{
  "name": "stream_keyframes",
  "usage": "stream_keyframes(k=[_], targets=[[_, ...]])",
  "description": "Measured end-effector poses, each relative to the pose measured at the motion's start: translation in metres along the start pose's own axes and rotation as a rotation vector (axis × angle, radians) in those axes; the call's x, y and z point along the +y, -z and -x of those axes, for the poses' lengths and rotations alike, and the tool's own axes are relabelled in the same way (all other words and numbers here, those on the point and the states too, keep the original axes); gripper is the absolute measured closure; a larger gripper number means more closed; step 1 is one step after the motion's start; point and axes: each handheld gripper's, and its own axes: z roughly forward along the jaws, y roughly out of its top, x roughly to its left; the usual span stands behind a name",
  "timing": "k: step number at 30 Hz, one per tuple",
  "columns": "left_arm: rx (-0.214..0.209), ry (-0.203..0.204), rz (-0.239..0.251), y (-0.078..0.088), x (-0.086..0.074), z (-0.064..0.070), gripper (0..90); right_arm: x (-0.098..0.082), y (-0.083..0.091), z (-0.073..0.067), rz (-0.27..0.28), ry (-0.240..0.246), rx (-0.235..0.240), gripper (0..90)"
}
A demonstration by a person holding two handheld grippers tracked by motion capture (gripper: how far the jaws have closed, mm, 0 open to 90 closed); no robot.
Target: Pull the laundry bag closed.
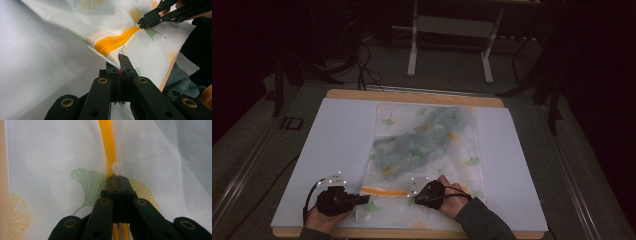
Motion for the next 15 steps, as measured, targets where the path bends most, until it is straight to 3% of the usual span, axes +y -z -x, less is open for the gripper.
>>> stream_keyframes(k=[15], targets=[[0.006,0.006,0.008,0.002,0.0,-0.002,88.6,-0.01,0.007,0.002,-0.01,-0.01,-0.021,90.0]])
